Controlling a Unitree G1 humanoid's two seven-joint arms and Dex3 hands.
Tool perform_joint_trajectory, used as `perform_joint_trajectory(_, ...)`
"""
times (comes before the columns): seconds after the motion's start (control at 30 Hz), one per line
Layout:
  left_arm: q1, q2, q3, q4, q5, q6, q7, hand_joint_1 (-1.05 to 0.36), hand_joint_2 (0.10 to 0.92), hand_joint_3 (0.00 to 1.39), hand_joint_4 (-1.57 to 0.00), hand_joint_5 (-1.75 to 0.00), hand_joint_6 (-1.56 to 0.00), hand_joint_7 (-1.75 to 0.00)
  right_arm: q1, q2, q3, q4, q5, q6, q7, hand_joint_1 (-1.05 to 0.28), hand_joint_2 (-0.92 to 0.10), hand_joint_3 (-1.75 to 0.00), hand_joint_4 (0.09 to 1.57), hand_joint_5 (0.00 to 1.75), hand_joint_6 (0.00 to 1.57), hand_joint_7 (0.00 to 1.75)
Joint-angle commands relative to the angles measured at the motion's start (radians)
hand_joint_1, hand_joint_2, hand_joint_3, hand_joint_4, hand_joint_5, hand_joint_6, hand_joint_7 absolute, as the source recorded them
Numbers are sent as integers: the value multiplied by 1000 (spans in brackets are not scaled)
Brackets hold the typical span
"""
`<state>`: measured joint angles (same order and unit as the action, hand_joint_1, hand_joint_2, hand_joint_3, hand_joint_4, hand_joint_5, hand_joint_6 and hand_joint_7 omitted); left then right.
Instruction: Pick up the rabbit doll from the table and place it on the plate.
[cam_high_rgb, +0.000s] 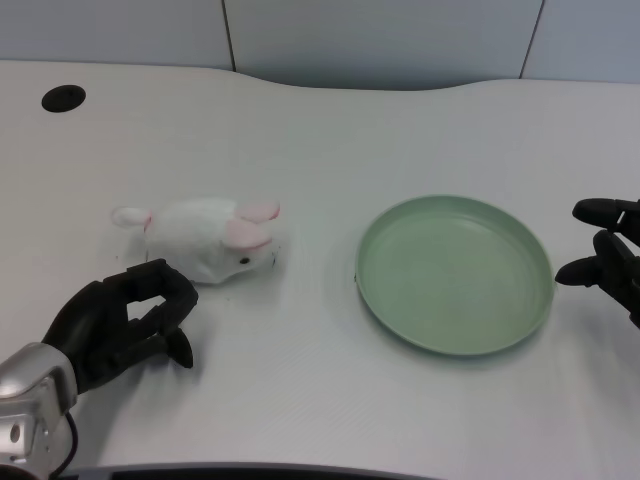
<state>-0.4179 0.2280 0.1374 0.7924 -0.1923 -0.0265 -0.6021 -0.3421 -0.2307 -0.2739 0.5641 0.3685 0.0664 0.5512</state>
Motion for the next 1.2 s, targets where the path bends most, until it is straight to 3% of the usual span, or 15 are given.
perform_joint_trajectory(0.03, 11, -18, 28, 18, -33, -103, -27, -488, 921, 437, -651, -1746, -425, -1746, 10, -7, -8, -12, 7, 0, -4, -313, -921, -562, 175, 1514, 201, 1135)
perform_joint_trajectory(0.5, 11, -35, 41, 54, -40, -266, -52, -487, 921, 447, -676, -1746, -444, -1723, 12, -1, -4, -18, 4, 4, -13, -321, -921, -552, 171, 1525, 203, 1141)
perform_joint_trajectory(0.63, 33, -17, -1, 16, 88, -462, 84, -503, 921, 460, -644, -1746, -431, -1676, 14, 2, 1, -20, -2, -2, -17, -315, -921, -552, 165, 1518, 190, 1135)
perform_joint_trajectory(0.77, 40, -9, -15, -14, 139, -536, 166, -515, 921, 465, -619, -1746, -431, -1656, 18, 6, 3, -25, 1, -8, -11, -303, -921, -562, 192, 1496, 186, 1131)
perform_joint_trajectory(0.83, 31, 3, -24, -16, 193, -609, 235, -506, 921, 458, -617, -1746, -421, -1705, 20, 7, 5, -28, -2, -5, -16, -309, -921, -555, 194, 1482, 193, 1132)
perform_joint_trajectory(1.0, -17, 106, -101, 12, 512, -787, 539, -467, 921, 478, -608, -1746, -392, -1745, 23, 14, 5, -31, -1, -8, -18, -309, -921, -548, 203, 1484, 207, 1136)
perform_joint_trajectory(1.07, -47, 179, -160, -13, 701, -776, 688, -498, 921, 432, -599, -1496, -567, -1210, 26, 17, 6, -40, -2, -4, -22, -305, -921, -561, 200, 1491, 204, 1137)
perform_joint_trajectory(1.13, -71, 222, -202, -18, 792, -764, 754, -538, 921, 419, -586, -1112, -697, -649, 27, 18, 6, -43, -4, -1, -24, -303, -921, -565, 197, 1492, 202, 1137)
perform_joint_trajectory(1.2, -99, 260, -250, -19, 876, -740, 818, -547, 921, 416, -584, -1002, -733, -488, 28, 19, 9, -47, -6, -2, -25, -302, -921, -565, 197, 1492, 201, 1136)
